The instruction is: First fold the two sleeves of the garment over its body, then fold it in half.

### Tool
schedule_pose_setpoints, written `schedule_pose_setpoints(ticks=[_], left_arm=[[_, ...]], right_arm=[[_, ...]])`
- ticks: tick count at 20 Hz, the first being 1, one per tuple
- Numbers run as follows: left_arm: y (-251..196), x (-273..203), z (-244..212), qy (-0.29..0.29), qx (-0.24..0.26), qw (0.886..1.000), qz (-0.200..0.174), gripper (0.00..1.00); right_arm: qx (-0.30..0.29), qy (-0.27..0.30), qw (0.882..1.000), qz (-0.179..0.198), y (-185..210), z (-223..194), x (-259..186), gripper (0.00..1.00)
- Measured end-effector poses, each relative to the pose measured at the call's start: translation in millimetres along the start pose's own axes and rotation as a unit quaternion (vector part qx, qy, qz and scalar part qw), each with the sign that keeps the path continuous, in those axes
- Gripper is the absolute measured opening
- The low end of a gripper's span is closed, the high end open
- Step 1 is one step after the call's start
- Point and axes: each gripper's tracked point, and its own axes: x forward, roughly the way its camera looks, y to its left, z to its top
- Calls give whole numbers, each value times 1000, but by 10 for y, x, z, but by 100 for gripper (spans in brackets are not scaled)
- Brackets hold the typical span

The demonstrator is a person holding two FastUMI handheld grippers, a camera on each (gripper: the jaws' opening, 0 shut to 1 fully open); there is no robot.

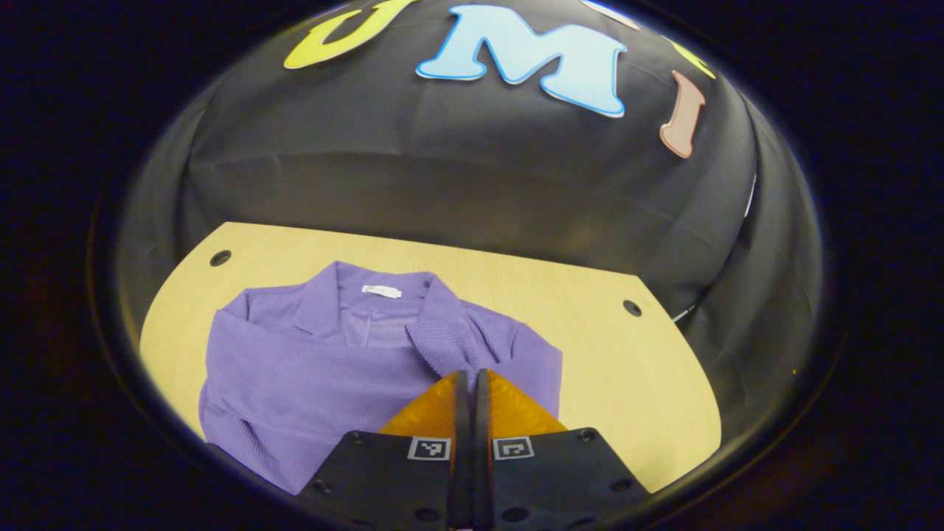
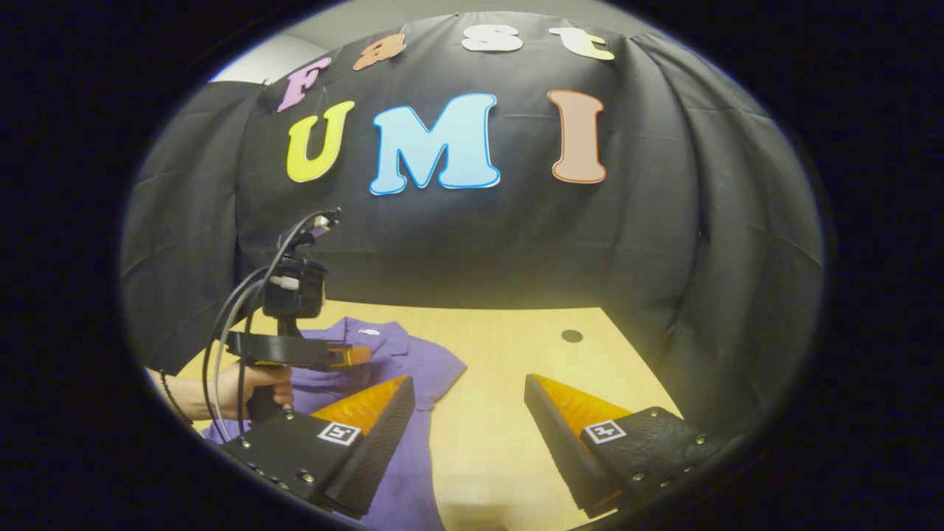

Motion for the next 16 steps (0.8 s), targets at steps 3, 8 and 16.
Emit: schedule_pose_setpoints(ticks=[3, 8, 16], left_arm=[[6, 90, -130, 10, 18, 1000, 5, 7], [-38, 73, -249, 24, 15, 999, -24, 27], [320, -372, -282, 6, 24, 999, -31, 96]], right_arm=[[-8, 2, 1000, -14, -50, 9, 7, 94], [-6, 14, 999, -30, -42, -42, 32, 94], [-13, 27, 999, -34, 185, -226, 32, 94]])
